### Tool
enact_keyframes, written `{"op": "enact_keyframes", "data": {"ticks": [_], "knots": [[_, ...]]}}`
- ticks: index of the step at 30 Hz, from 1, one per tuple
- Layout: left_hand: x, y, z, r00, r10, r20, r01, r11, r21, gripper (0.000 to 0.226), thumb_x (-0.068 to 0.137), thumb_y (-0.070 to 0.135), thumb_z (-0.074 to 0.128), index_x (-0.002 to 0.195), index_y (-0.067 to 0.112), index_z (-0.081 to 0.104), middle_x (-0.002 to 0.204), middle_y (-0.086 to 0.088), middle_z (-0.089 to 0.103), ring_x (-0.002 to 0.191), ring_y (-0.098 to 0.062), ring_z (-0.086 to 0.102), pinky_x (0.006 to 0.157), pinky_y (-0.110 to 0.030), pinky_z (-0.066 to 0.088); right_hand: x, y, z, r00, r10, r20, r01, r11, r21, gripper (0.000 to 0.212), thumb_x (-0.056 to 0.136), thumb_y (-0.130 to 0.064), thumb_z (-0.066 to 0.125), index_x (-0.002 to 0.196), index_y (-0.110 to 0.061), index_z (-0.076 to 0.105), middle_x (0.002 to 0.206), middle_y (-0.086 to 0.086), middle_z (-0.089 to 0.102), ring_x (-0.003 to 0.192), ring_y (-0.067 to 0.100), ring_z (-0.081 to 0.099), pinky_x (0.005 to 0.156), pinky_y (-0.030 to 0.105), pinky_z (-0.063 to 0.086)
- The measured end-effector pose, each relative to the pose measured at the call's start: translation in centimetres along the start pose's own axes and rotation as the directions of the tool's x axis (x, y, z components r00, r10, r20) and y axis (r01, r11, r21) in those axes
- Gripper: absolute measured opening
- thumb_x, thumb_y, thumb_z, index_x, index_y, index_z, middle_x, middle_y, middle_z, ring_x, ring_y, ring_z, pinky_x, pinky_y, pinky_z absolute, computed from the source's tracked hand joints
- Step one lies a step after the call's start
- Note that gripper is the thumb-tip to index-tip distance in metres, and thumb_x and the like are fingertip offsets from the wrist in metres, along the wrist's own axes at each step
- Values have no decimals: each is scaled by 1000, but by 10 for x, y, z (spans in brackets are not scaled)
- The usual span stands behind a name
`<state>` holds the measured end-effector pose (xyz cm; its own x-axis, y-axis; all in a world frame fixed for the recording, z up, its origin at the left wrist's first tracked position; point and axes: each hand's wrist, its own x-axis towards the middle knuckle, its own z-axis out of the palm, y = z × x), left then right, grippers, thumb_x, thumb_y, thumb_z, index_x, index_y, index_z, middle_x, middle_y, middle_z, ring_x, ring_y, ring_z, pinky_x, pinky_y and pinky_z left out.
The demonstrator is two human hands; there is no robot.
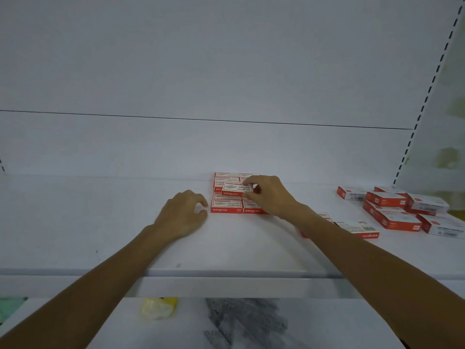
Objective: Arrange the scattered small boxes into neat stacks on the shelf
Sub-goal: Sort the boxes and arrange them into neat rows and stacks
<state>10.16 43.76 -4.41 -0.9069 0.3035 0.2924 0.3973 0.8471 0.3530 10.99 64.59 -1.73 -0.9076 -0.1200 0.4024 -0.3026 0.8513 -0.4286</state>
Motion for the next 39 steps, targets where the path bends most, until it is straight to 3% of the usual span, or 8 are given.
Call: {"op": "enact_keyframes", "data": {"ticks": [3, 8, 22, 28, 33, 39], "knots": [[0, -8, 3, 999, -30, 35, 29, 999, 37, 29, 91, 29, 48, 116, 18, 59, 119, -7, 57, 111, -24, 51, 96, -35, 41, 4, -7, 9, 999, 36, 36, -36, 999, -12, 35, 91, -19, 57, 124, -8, 57, 127, 9, 58, 106, 21, 56, 85, 17, 38], [1, -10, 8, 1000, -3, 23, 1, 997, 81, 31, 92, 30, 43, 119, 19, 55, 120, -7, 55, 113, -25, 47, 96, -36, 38, 6, -10, 25, 998, 48, 51, -44, 996, -81, 34, 91, -23, 56, 123, -8, 58, 126, 8, 60, 112, 22, 55, 95, 28, 44], [1, -10, 9, 999, 31, 10, -32, 992, 120, 33, 95, 29, 39, 123, 17, 52, 125, -6, 53, 115, -23, 46, 97, -35, 37, 18, -12, 41, 990, 123, -73, -137, 965, -223, 27, 90, -22, 54, 116, -16, 61, 122, 6, 58, 112, 22, 53, 95, 36, 45], [-10, 10, -3, 963, 150, -225, -167, 984, -55, 27, 91, 27, 50, 115, 17, 59, 126, 0, 54, 114, -18, 49, 95, -28, 38, 5, -6, 23, 992, 107, -70, -118, 976, -185, 39, 88, -27, 58, 124, -13, 55, 123, 8, 56, 115, 23, 50, 95, 34, 40], [-13, 49, 5, 965, 260, -30, -261, 952, -160, 22, 90, 27, 54, 107, 17, 64, 115, 0, 62, 102, -14, 56, 89, -30, 46, -24, 31, -22, 986, 166, 21, -160, 973, -168, 27, 85, -28, 64, 109, -14, 63, 113, 4, 63, 99, 16, 56, 90, 31, 46], [-2, 101, 36, 933, 336, 132, -314, 935, -165, 34, 91, 34, 52, 121, 19, 58, 123, 0, 59, 108, -14, 54, 91, -26, 42, -63, 82, -81, 951, 291, 103, -274, 950, -152, 24, 85, -25, 64, 108, -18, 66, 113, -1, 66, 92, 8, 55, 79, 19, 39]]}}
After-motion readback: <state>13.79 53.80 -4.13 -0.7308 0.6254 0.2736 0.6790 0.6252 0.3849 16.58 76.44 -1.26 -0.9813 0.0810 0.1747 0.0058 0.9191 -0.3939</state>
